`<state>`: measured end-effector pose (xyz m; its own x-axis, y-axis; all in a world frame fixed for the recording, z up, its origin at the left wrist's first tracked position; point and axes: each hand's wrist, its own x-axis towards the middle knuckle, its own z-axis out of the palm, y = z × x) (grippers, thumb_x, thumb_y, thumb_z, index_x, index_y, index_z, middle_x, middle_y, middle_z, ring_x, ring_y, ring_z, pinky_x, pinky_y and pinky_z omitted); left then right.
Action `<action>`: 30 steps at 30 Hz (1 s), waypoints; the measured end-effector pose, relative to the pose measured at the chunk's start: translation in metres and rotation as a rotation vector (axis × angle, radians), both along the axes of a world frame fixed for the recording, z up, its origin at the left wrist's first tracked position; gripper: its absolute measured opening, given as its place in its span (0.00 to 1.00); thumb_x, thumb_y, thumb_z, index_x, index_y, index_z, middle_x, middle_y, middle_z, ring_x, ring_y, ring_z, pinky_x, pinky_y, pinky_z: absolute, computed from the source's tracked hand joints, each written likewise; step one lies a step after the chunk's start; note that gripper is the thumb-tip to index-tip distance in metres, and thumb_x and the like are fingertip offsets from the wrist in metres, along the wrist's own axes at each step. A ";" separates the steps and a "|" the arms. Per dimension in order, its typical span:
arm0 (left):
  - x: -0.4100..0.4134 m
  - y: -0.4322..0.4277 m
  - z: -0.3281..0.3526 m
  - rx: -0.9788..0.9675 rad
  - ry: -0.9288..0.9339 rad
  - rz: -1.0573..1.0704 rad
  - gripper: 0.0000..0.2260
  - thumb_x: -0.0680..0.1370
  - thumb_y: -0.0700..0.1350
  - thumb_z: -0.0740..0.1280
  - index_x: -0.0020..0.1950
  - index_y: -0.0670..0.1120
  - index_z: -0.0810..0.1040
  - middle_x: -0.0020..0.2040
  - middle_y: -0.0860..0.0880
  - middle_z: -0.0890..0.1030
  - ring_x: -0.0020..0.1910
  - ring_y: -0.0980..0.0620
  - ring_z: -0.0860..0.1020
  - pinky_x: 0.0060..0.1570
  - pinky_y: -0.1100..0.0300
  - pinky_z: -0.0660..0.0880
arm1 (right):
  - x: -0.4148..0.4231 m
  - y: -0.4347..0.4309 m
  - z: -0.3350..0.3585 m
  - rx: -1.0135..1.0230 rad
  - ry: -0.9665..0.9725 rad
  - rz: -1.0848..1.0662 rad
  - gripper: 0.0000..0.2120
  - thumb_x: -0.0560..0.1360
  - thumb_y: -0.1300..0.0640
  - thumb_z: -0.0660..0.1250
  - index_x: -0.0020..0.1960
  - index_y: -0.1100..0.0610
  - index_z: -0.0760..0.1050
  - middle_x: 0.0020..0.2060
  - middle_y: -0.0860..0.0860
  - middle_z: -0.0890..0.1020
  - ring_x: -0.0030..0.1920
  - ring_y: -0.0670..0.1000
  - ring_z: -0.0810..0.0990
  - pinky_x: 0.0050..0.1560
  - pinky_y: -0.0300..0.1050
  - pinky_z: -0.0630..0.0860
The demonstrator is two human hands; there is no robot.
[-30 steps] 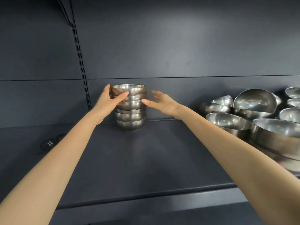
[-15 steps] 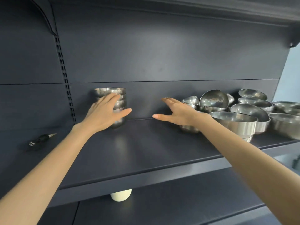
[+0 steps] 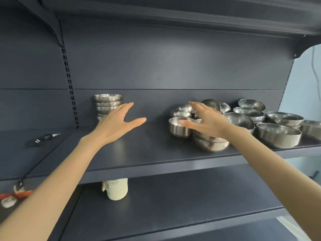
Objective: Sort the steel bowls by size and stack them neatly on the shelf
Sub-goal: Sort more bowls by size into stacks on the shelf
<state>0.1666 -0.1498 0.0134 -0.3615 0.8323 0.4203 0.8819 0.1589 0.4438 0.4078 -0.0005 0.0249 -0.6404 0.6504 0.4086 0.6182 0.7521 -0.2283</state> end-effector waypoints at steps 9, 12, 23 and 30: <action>0.037 0.020 -0.008 -0.013 0.034 -0.114 0.35 0.74 0.69 0.59 0.77 0.56 0.56 0.77 0.60 0.57 0.75 0.53 0.59 0.70 0.49 0.62 | 0.067 -0.001 -0.017 0.042 -0.009 -0.137 0.42 0.68 0.27 0.57 0.75 0.47 0.58 0.74 0.45 0.63 0.71 0.53 0.65 0.72 0.56 0.59; 0.044 0.030 -0.007 -0.030 0.081 -0.134 0.35 0.74 0.69 0.58 0.78 0.56 0.56 0.78 0.59 0.56 0.76 0.50 0.58 0.71 0.46 0.61 | 0.078 -0.001 -0.018 0.071 -0.024 -0.182 0.46 0.65 0.24 0.51 0.76 0.46 0.56 0.75 0.45 0.60 0.74 0.53 0.62 0.74 0.58 0.55; 0.089 0.055 -0.027 -0.044 0.238 -0.205 0.35 0.76 0.68 0.57 0.78 0.53 0.55 0.78 0.56 0.55 0.76 0.52 0.56 0.70 0.50 0.59 | 0.108 -0.002 -0.045 0.055 0.051 -0.283 0.38 0.72 0.30 0.56 0.76 0.46 0.55 0.76 0.45 0.57 0.76 0.51 0.57 0.75 0.58 0.53; 0.115 0.081 -0.031 -0.037 0.191 -0.202 0.34 0.76 0.66 0.58 0.78 0.53 0.55 0.77 0.58 0.58 0.74 0.53 0.59 0.68 0.50 0.62 | 0.136 0.026 -0.055 0.034 0.099 -0.290 0.37 0.73 0.33 0.60 0.75 0.49 0.58 0.74 0.45 0.62 0.73 0.51 0.63 0.68 0.52 0.62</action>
